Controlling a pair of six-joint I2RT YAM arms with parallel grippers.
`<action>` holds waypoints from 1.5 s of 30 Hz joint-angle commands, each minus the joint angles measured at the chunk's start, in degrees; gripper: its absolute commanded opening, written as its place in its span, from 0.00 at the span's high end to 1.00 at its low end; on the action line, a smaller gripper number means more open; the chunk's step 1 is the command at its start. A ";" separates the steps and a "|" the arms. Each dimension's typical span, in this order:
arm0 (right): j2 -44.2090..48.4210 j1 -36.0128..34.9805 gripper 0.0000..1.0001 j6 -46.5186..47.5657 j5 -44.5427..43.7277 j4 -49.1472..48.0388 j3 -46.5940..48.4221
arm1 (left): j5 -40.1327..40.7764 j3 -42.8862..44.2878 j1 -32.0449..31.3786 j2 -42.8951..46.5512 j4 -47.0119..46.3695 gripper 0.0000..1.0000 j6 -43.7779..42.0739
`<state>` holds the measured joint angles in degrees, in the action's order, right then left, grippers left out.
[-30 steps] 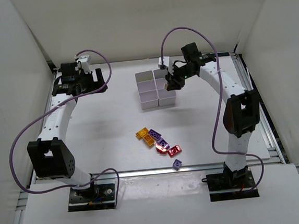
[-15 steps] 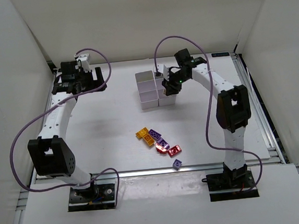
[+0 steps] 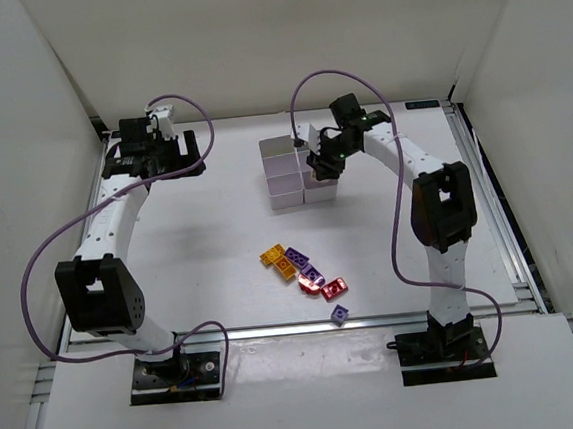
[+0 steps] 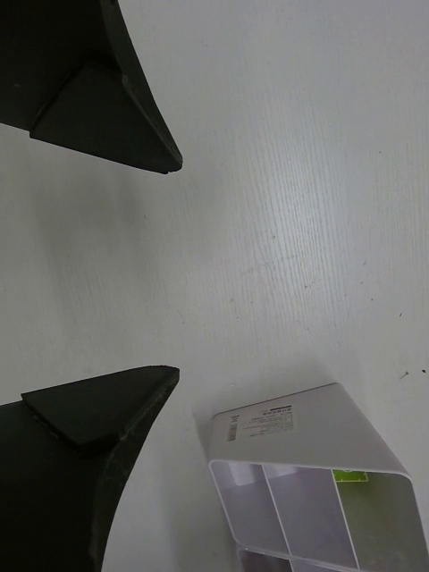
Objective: Sort the legos into containers by color
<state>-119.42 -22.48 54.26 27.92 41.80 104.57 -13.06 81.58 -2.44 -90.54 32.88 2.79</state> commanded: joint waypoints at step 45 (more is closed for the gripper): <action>39.52 20.99 0.29 -38.61 -2.96 -1.64 -19.58 | 10.07 -23.75 -37.64 0.91 1.94 0.04 -20.89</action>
<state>-81.93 -1.87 16.53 24.08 40.93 85.38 -6.83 57.69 -39.44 -88.23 40.47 -20.10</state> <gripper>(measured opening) 0.713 0.962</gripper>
